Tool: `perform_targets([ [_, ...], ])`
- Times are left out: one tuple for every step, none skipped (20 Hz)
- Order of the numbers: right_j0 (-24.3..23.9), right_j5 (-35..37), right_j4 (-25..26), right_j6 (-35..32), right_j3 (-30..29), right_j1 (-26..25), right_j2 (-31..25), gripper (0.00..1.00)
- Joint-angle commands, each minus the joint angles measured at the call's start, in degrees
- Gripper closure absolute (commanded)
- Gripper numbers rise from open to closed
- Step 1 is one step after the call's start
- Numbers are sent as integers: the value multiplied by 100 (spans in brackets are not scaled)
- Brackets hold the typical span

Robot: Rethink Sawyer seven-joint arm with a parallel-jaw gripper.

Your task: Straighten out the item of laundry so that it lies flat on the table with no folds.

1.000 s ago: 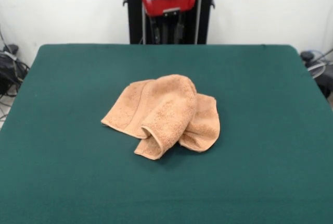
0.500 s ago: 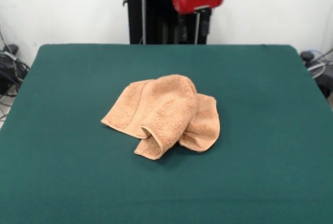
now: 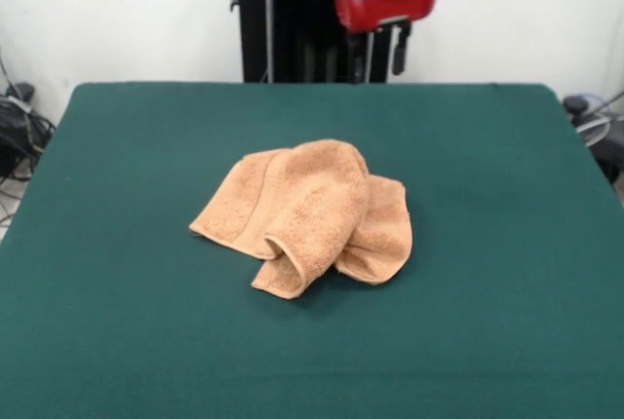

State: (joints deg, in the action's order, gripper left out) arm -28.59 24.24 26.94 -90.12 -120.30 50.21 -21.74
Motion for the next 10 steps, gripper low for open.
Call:
perform_targets([
  [-462, -467, -138, -851, -653, 45, 244, 0],
  [-533, -416, -201, -798, -694, 79, 156, 0],
  [-547, -366, -264, -796, -711, 86, 102, 0],
  [-534, -356, -286, -795, -680, 40, 68, 0],
  [-503, -329, -313, -803, -590, -64, 43, 0],
  [-467, -341, -319, -814, -465, -210, 23, 0],
  [-426, -307, -325, -814, -341, -320, 26, 0],
  [-375, -320, -309, -826, -250, -379, 56, 0],
  [-325, -332, -292, -839, -158, -437, 86, 0],
  [-278, -465, -242, -915, -201, -418, 171, 0],
])
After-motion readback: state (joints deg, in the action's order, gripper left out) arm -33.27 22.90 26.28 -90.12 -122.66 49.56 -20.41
